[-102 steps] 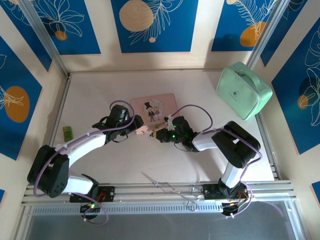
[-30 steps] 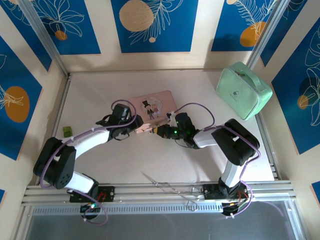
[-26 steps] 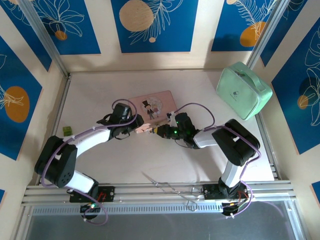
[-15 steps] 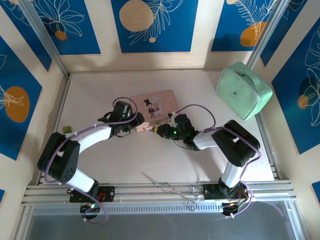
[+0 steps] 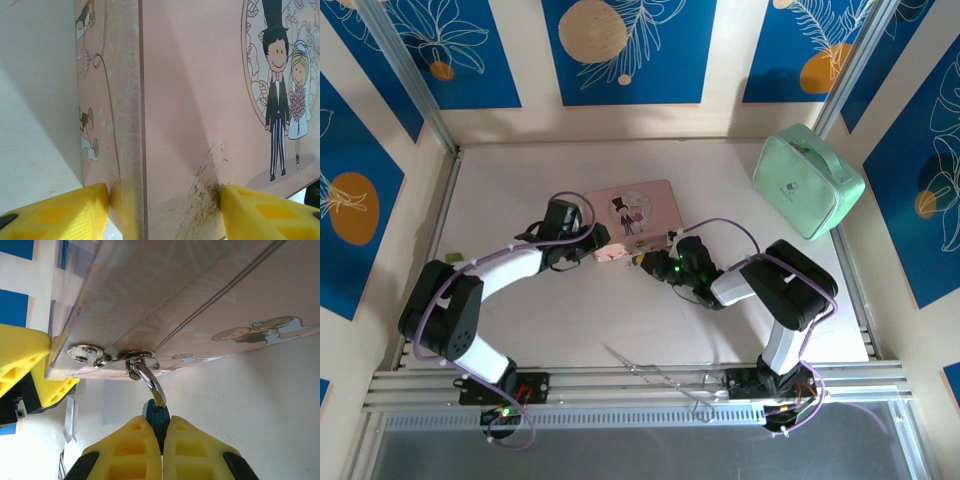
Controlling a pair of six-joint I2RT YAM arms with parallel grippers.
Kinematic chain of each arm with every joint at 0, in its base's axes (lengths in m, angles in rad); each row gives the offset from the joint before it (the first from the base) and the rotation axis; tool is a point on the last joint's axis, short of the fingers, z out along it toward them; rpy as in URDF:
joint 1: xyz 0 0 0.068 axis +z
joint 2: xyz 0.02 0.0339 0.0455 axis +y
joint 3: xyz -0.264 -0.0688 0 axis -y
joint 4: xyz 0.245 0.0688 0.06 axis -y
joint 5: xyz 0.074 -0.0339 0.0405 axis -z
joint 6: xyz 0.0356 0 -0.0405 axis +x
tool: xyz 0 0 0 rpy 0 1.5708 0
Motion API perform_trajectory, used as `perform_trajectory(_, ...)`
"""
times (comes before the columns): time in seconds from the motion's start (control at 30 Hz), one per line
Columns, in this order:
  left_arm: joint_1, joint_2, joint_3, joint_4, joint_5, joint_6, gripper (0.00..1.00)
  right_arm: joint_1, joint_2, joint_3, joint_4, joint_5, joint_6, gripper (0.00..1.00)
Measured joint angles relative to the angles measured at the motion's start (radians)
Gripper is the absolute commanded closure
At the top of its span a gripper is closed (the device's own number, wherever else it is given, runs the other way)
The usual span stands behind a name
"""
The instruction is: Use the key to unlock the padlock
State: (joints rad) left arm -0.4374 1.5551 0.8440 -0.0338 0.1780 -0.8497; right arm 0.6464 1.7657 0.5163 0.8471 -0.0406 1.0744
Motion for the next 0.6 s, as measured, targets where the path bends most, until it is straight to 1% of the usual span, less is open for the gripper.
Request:
perform_trajectory(0.33,0.005,-0.008,-0.01,0.005,0.005,0.023,0.42,0.0,0.006,-0.04,0.086,-0.012,0.0,1.0)
perform_trajectory(0.6,0.006,-0.014,-0.011,0.0,0.005,0.043,0.43,0.001,0.033,-0.087,0.224,-0.021,0.012,1.0)
